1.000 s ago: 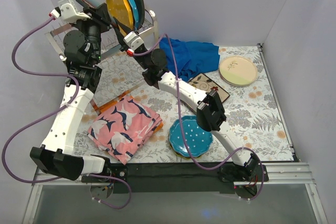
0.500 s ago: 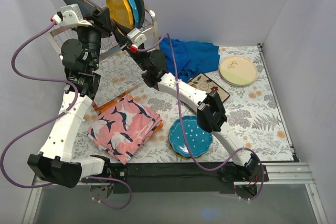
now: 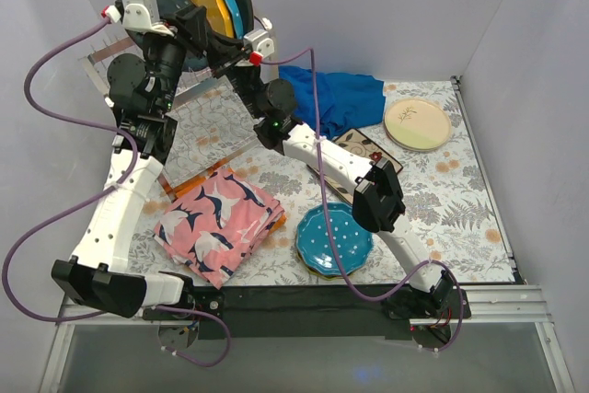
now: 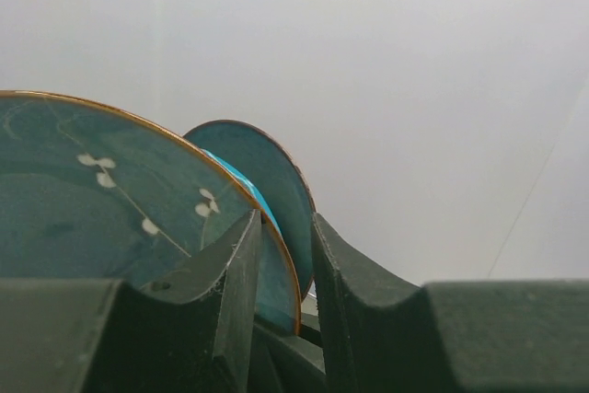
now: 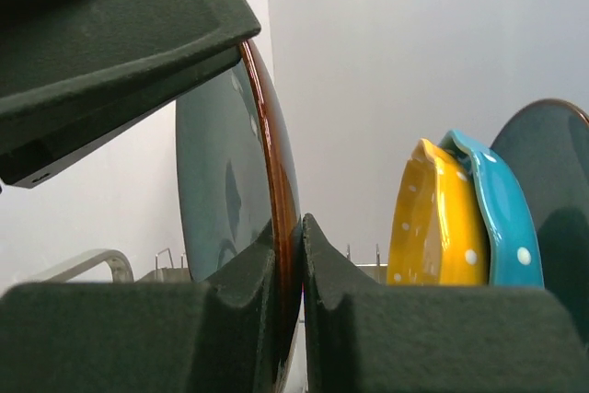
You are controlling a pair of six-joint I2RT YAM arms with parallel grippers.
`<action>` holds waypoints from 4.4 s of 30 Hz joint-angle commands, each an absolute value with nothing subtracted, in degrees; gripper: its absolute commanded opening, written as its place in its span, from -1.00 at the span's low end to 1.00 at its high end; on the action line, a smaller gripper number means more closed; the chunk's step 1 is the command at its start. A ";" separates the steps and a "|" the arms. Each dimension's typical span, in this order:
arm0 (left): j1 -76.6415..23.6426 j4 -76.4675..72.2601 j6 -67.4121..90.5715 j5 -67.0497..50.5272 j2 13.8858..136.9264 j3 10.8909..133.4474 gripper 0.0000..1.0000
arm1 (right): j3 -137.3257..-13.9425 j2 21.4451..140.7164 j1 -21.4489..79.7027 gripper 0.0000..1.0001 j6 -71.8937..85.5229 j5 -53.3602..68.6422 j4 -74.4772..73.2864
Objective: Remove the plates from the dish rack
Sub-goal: Unload the plate from the dish rack.
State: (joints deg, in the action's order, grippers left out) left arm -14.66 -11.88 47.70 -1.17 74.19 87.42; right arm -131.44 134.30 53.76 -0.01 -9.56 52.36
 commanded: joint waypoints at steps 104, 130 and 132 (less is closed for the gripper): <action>25.67 -75.85 124.98 -64.42 111.53 102.38 -0.33 | -134.03 133.59 47.46 -0.97 23.20 -8.53 47.29; 19.86 -69.09 120.25 -64.42 109.70 107.05 -1.00 | -133.06 132.01 47.37 -0.97 22.76 -2.82 48.25; 19.95 -66.10 118.92 -63.99 108.81 107.40 -1.00 | -133.24 131.22 47.37 -0.97 22.76 -2.20 48.34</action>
